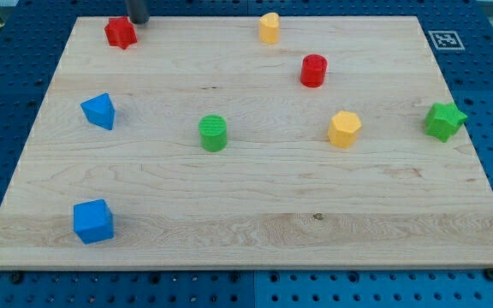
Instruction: Move the red star to the right
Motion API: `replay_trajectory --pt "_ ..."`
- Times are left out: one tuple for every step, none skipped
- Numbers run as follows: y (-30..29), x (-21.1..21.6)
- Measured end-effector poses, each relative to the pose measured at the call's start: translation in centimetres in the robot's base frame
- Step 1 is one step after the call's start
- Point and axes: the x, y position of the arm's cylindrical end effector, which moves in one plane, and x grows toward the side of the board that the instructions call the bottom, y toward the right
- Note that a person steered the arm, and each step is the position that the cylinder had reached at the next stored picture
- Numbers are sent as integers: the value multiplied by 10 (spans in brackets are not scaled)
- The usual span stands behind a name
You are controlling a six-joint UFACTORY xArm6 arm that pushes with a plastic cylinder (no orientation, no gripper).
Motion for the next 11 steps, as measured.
replay_trajectory --pt "-7 23" --pt "-13 23" --pt "-16 11" --pt "-28 -14" --pt "-44 -14" --pt "-84 -14" --pt "-93 -8" --pt "-91 27" --pt "-70 52" --pt "-35 65" --pt "-13 65"
